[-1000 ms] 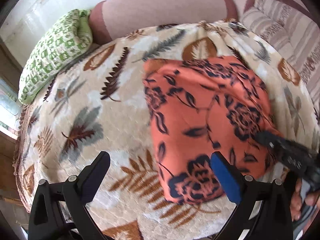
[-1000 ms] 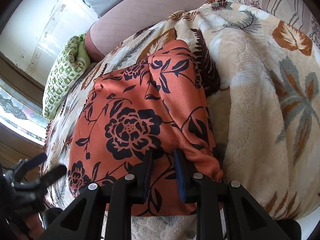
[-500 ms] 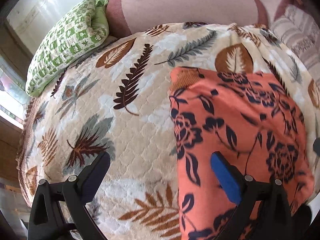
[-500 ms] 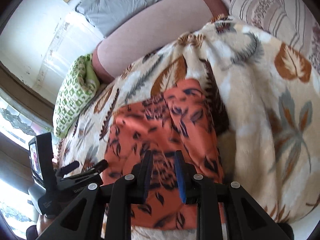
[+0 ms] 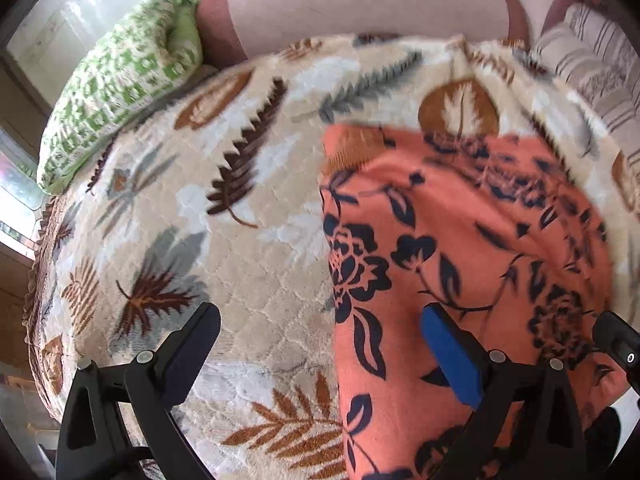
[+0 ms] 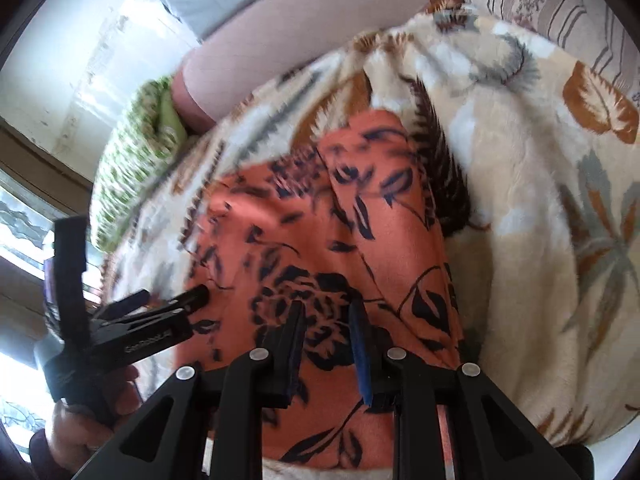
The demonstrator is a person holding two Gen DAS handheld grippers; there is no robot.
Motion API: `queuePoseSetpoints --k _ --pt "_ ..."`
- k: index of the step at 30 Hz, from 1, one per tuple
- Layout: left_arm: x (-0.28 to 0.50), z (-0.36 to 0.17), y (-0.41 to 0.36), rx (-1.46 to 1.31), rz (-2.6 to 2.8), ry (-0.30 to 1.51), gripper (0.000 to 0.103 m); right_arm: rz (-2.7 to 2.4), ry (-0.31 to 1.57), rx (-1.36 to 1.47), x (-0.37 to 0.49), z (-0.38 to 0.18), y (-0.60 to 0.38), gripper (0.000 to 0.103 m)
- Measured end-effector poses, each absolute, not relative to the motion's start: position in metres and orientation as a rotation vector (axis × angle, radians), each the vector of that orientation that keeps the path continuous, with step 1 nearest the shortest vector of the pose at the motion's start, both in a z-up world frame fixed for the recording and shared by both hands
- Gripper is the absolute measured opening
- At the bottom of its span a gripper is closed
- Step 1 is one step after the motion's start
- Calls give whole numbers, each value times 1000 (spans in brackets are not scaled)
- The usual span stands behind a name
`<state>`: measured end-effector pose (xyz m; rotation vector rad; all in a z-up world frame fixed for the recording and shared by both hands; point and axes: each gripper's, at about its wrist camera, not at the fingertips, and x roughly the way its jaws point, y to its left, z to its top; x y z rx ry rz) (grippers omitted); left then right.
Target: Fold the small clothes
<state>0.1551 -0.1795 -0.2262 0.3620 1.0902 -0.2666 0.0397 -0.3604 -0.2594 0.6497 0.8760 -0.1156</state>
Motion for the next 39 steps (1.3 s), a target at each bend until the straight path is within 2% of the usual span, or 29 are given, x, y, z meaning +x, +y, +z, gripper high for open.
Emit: queuePoseSetpoints --k 6,14,25,39 --pt "126 -174 -163 327 -311 959 100 -106 753 612 18 -218 -354 26" --pt "96 -117 -133 285 -338 805 100 -140 695 550 2 -175 -335 26" --pt "60 -96 -88 250 -361 716 100 -100 633 443 -16 -139 -287 26" --pt "74 -104 -26 155 -276 719 100 -38 619 380 1 -129 -244 26"
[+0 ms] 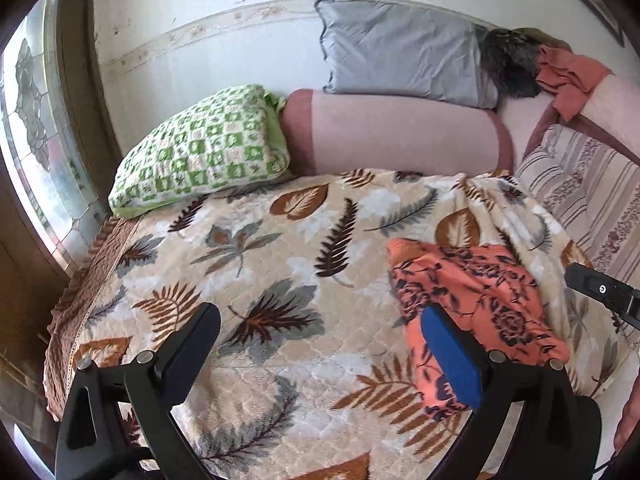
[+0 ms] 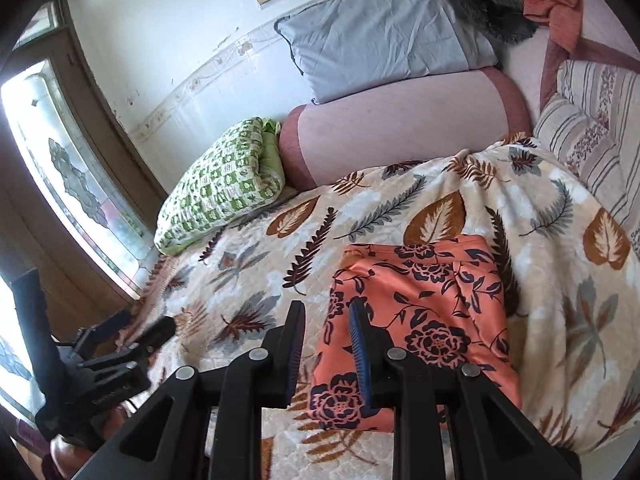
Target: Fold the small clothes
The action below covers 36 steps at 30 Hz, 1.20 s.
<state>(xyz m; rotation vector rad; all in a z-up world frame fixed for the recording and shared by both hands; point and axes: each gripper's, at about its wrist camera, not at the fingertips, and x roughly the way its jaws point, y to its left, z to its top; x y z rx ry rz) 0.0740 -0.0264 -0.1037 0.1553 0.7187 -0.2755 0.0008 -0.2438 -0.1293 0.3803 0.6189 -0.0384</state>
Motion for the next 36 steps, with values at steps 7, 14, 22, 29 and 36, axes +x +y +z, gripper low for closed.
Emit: queuePoseSetpoints --k 7,14,22,29,36 --pt "76 -122 -22 140 -251 744 100 -55 712 409 15 -169 -252 26" --pt "79 -125 -39 185 -249 739 100 -44 758 430 22 -196 -266 26" --pt "92 -131 -71 232 -251 752 100 -52 773 494 32 -215 -298 26" --pt "100 -132 -90 261 -251 755 100 -45 799 527 43 -234 -310 26" --pt "99 -131 -97 274 -250 751 100 -45 865 541 52 -260 -310 26"
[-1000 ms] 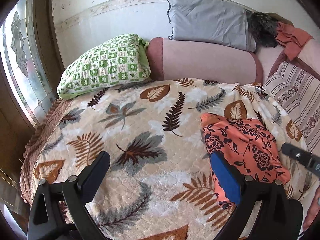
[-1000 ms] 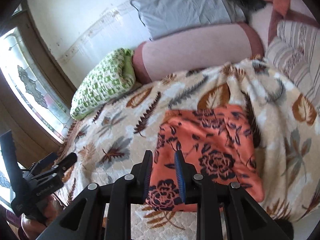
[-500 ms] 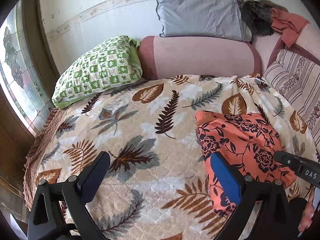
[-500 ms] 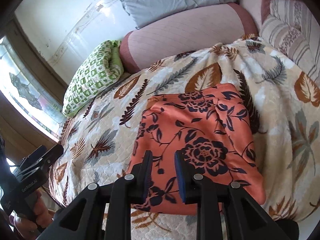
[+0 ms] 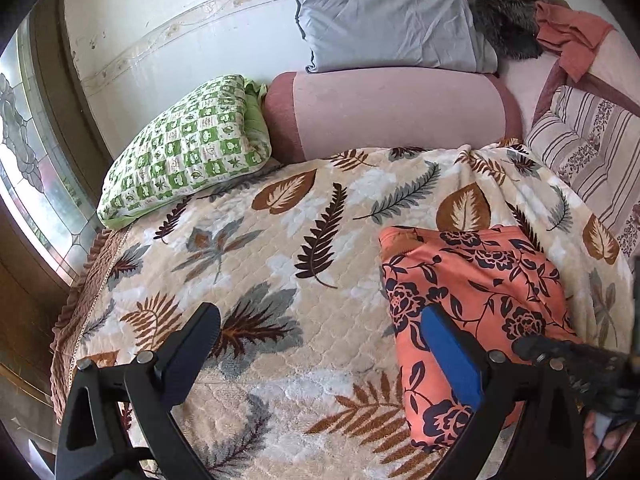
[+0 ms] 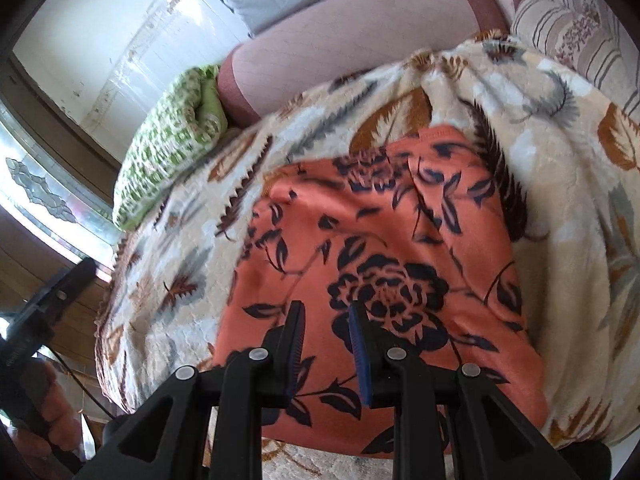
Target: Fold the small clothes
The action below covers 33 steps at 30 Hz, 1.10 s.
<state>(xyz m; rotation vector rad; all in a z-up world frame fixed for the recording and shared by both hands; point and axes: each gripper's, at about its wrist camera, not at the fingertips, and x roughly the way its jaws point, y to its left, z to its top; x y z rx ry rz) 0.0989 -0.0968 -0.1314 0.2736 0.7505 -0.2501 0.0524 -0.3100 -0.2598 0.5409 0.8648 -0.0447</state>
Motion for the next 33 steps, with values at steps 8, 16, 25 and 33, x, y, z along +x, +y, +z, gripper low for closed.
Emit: queuePoseSetpoints --k 8,16,25,33 --pt "93 -131 -98 281 -259 753 100 -50 909 555 49 -274 -308 26" --pt "94 -133 -96 272 -264 763 100 -71 700 580 15 -235 -329 84" --pt "122 -167 -101 204 -346 885 100 -104 693 674 8 -240 -379 83" --pt "151 -206 -103 96 -462 1030 100 -77 694 794 16 -263 -419 84"
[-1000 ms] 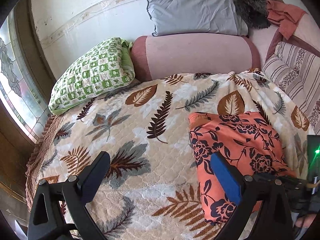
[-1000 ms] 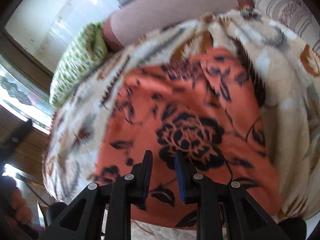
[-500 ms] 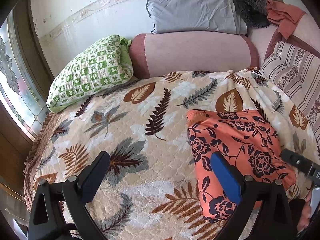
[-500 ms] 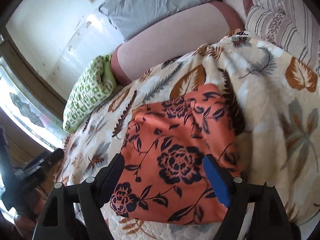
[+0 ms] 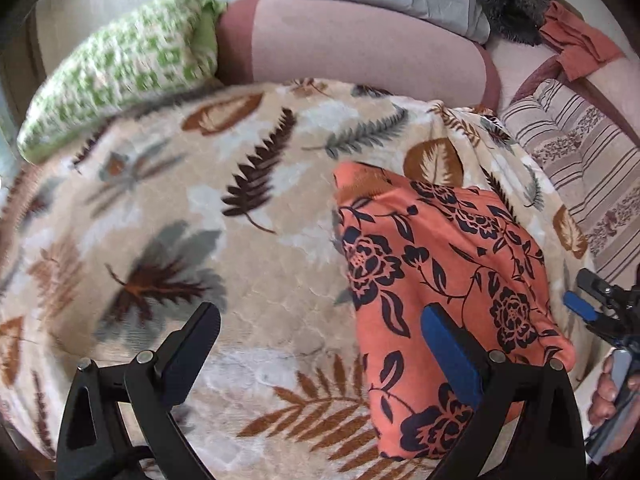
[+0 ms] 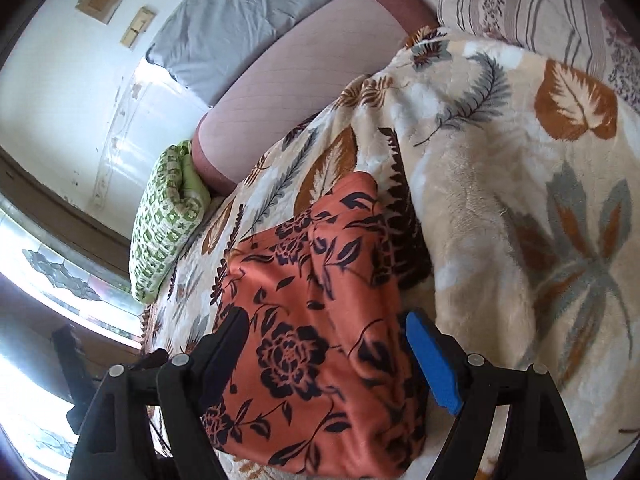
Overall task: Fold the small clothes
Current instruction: 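Lower both grippers onto the folded orange shirt and grasp its edges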
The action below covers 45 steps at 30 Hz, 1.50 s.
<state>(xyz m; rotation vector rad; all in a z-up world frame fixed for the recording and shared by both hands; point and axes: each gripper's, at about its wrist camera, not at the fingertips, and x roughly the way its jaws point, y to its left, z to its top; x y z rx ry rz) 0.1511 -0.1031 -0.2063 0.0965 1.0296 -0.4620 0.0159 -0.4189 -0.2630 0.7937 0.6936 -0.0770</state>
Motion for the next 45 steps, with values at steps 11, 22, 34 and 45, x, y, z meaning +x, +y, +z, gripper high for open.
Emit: queuePoseSetpoints --k 11,22,34,45 --pt "173 -246 -131 1 -594 1179 100 -66 785 814 56 -294 -429 83" --pt "184 -283 -163 -35 -664 1291 100 -14 859 813 83 -324 -421 84" --pt "177 -270 -174 -30 -689 1227 55 -3 832 695 84 -306 -387 44" --pt "157 -212 -134 19 -629 1073 43 33 763 606 70 -249 -344 40"
